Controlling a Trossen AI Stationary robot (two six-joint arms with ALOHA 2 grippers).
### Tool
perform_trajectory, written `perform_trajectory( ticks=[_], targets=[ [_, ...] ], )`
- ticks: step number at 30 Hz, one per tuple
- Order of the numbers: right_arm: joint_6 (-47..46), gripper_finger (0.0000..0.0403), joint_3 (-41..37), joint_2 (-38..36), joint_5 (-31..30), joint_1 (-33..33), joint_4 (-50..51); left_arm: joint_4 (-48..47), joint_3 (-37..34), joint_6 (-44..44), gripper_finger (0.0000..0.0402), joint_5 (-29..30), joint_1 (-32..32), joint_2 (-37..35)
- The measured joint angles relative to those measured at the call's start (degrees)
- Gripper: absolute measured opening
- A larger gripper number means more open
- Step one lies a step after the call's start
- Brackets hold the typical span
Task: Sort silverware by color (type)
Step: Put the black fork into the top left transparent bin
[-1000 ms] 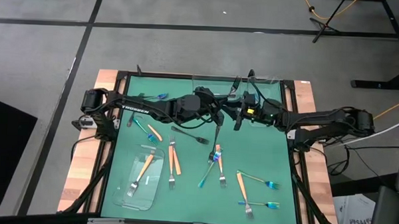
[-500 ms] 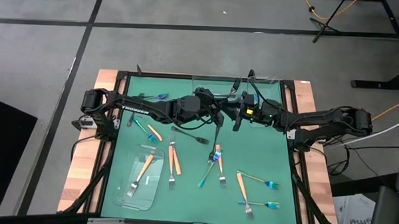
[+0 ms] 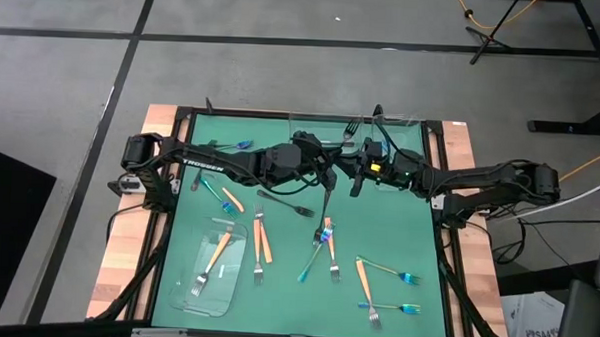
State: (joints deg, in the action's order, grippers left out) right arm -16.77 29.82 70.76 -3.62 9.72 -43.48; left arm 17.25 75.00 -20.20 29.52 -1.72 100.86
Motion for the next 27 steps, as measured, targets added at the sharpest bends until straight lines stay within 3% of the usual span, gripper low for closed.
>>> perform_trajectory(
  ticks=[14, 27],
  targets=[
    [0.57, 0.0001, -0.02, 0.0, 0.09, 0.06, 0.5, -1.07, -0.01, -0.22, 0.0006, -0.23, 0.0, -0.03],
    [0.76, 0.0001, 0.0, 0.0, -1.44, 0.06, 1.68, -1.39, 0.0, -0.38, 0.0087, -0.72, 0.07, -0.16]
  ],
)
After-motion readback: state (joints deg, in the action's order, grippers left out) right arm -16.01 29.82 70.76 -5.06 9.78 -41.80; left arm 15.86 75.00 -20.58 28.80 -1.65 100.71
